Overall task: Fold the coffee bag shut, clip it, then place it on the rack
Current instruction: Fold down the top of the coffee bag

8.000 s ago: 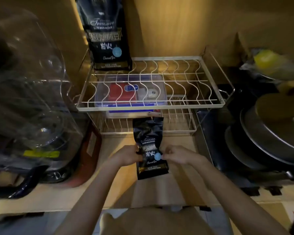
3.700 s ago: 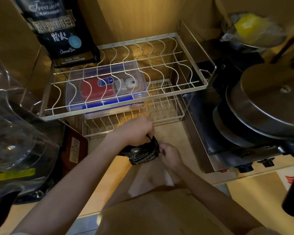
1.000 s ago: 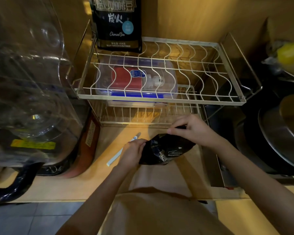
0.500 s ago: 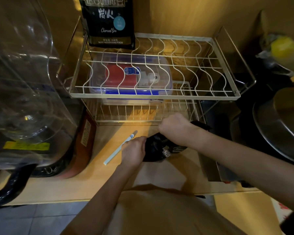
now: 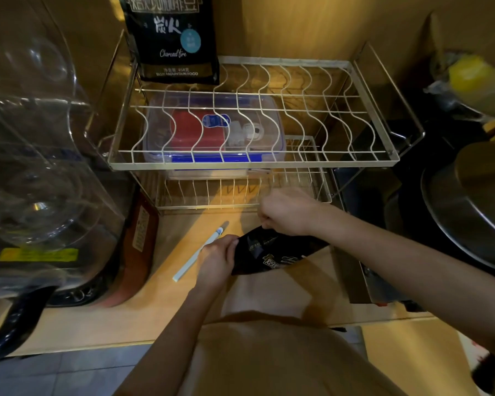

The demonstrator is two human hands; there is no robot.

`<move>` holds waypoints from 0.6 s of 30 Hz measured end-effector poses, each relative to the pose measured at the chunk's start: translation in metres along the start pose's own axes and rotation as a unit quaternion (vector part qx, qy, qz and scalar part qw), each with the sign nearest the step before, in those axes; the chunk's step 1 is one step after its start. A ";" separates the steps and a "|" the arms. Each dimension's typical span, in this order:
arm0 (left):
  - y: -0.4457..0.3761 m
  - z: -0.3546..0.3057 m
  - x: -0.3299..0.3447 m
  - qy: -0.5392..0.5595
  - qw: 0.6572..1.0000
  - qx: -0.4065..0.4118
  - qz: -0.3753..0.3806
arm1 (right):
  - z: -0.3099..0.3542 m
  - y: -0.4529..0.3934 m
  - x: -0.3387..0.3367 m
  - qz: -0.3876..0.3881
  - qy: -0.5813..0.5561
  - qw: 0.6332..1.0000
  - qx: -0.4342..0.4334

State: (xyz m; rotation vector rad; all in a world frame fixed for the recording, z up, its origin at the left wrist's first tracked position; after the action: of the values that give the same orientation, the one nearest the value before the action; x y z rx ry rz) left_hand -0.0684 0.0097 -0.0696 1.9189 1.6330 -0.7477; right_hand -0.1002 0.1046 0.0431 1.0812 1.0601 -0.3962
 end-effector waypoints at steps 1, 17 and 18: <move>0.000 0.001 0.002 0.010 1.000 -0.009 0.012 | 0.002 -0.003 0.001 0.003 0.008 1.000 0.002; 0.009 -0.026 0.015 0.169 0.981 0.043 0.086 | 0.012 -0.008 -0.007 -0.008 0.070 0.995 -0.063; 0.008 -0.026 0.014 0.173 0.981 0.039 0.084 | 0.017 -0.001 -0.006 -0.012 0.099 0.992 -0.082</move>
State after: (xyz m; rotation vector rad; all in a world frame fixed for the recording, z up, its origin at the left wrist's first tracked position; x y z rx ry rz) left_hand -0.0564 0.0366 -0.0605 2.3125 1.6260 -0.4332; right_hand -0.0953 0.0885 0.0493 0.9746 1.2595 -0.2194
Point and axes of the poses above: each hand's wrist, its own y-axis away from the middle knuckle, its own x-axis out of the palm, z = x × y, the point moved 9 cm from there along -y, towards the middle knuckle, and after that the axes turned 6 degrees about z, right-handed, at the moved point
